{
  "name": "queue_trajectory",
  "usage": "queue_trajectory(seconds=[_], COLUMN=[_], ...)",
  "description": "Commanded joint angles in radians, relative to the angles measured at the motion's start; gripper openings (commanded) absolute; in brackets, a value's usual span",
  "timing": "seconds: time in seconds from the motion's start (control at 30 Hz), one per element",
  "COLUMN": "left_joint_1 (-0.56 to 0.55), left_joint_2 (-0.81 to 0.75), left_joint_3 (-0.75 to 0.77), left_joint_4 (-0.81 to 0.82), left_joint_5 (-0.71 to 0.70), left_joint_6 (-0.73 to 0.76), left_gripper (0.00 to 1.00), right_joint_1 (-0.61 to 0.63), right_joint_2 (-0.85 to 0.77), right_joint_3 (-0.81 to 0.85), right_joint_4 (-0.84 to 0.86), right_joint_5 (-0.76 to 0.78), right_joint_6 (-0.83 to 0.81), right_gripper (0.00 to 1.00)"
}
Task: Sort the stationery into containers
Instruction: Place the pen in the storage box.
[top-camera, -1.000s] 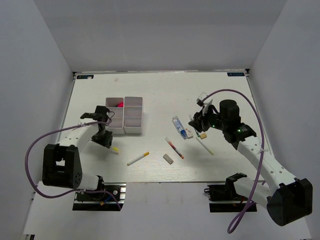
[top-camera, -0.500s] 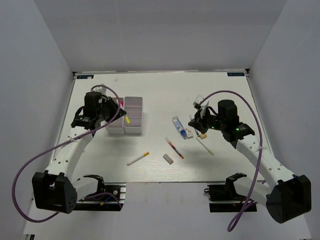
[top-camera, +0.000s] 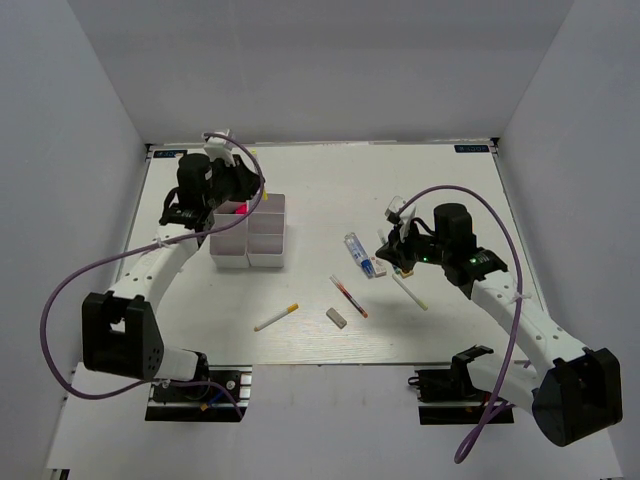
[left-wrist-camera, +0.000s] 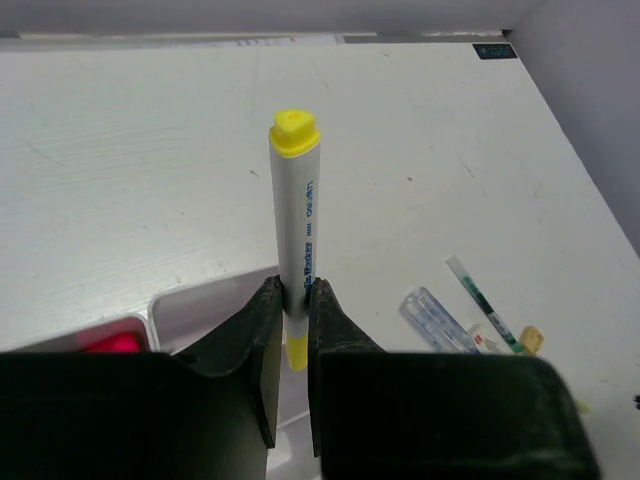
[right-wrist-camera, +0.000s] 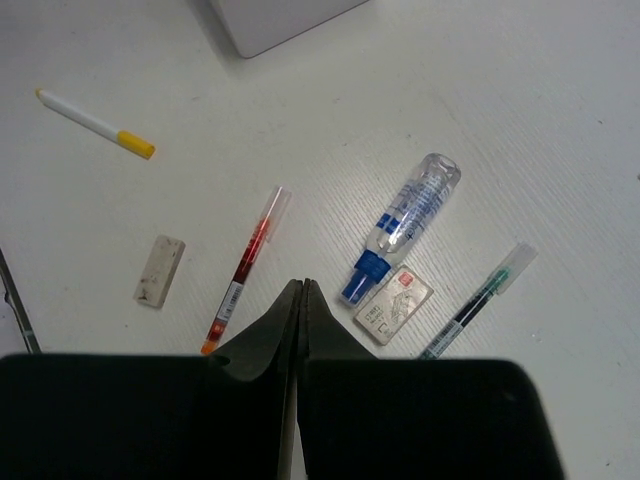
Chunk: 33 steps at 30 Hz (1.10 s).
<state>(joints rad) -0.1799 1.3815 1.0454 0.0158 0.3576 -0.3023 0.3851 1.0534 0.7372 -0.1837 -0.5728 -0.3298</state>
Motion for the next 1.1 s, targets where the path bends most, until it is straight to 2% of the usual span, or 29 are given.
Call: queue_trajectory(seconds=[0.0,0.17,0.47,0.73,0.87,1.07], left_joint_1=[-0.019,-0.039,-0.079,-0.122,-0.142,-0.151], left_joint_2=[0.013,0.034,0.088,0.111,0.1,0.123], left_joint_3=[0.031,0.01,-0.008,-0.062,-0.131,-0.122], left_joint_4=[0.064,0.105,0.105,0.17,0.256,0.246], left_joint_5=[-0.075,-0.16,-0.21,-0.267,-0.29,-0.29], left_joint_6=[0.078,0.124,0.164,0.195,0.244,0.324], left_gripper=[0.0,0.05,0.05,0.05,0.04,0.04], right_joint_1=[-0.003,-0.005,-0.005,-0.003,-0.003,-0.018], right_joint_2=[-0.001,0.013,0.033,0.048,0.056,0.059], right_joint_3=[0.001,0.007,0.018,0.03,0.028,0.027], right_joint_4=[0.032,0.038,0.041,0.038,0.038,0.035], right_joint_5=[-0.022,-0.024,-0.027,-0.027,-0.03,-0.033], right_joint_6=[-0.012,-0.012,-0.011,-0.018,-0.02,-0.022], right_gripper=[0.0,0.0,0.0,0.0,0.0,0.0])
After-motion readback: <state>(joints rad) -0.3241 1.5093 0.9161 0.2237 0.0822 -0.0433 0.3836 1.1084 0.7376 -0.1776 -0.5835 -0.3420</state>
